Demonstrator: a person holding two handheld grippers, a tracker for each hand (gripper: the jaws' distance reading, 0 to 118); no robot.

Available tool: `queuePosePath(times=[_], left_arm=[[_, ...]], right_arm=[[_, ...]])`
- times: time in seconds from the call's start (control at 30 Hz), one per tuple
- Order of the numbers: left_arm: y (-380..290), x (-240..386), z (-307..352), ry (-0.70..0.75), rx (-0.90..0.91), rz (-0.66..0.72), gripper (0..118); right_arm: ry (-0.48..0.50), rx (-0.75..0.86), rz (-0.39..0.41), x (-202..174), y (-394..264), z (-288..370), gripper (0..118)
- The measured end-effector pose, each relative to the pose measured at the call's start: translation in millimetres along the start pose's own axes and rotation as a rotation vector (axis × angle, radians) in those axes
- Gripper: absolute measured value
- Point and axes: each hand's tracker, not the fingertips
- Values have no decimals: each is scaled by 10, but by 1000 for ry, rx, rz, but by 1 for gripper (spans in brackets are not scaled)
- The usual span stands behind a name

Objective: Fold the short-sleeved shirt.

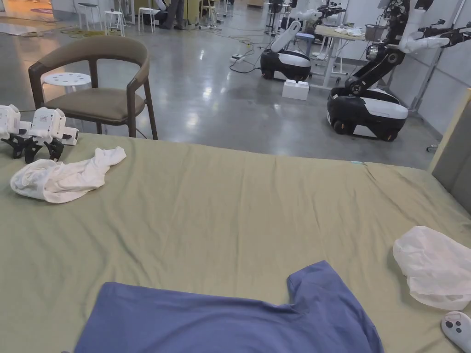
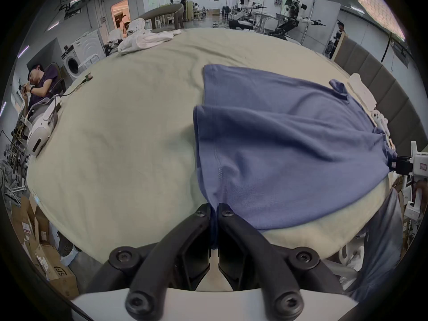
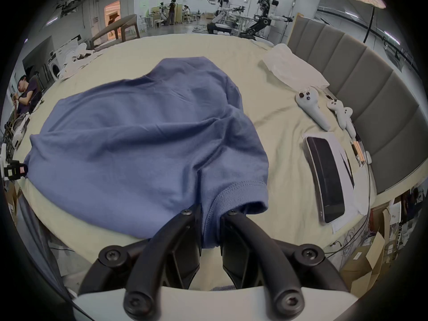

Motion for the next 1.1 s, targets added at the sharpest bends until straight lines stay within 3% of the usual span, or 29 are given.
queuePosePath(times=[0.07,0.17,0.2,0.27,0.3,0.33,0.37,0.6,0.8,0.9,0.97,1.0,1.03,1.07,1.1], left_arm=[[44,10,-27,7,-2,8,1],[98,31,-6,16,6,-12,7],[116,40,12,26,14,-22,7],[166,68,67,61,36,-49,31],[195,83,107,72,75,-62,45],[237,99,163,71,120,-69,61],[286,115,220,65,163,-69,64],[776,288,579,55,505,-23,64],[1163,505,866,85,776,10,60],[1293,660,1057,85,883,20,41],[1366,721,1118,106,927,13,23],[1392,741,1144,114,949,8,16],[1413,757,1162,120,959,4,6],[1428,766,1178,121,971,-1,1],[1437,799,1188,122,983,-5,0]], right_arm=[[-5,3,9,-30,-2,-25,16],[-23,15,15,-56,35,23,32],[-39,22,16,-54,55,57,32],[-64,44,25,-37,110,156,65],[-75,73,31,-33,165,245,74],[-73,120,35,-31,226,341,77],[-70,155,39,-35,284,424,77],[-87,570,13,-255,842,934,88],[-59,864,-99,-578,1268,1141,88],[-48,953,-127,-732,1402,1220,83],[-26,977,-130,-802,1468,1253,60],[-25,985,-132,-834,1496,1273,42],[-21,997,-134,-863,1518,1288,15],[-29,1008,-134,-888,1545,1286,5],[-32,1011,-130,-910,1568,1296,4]])
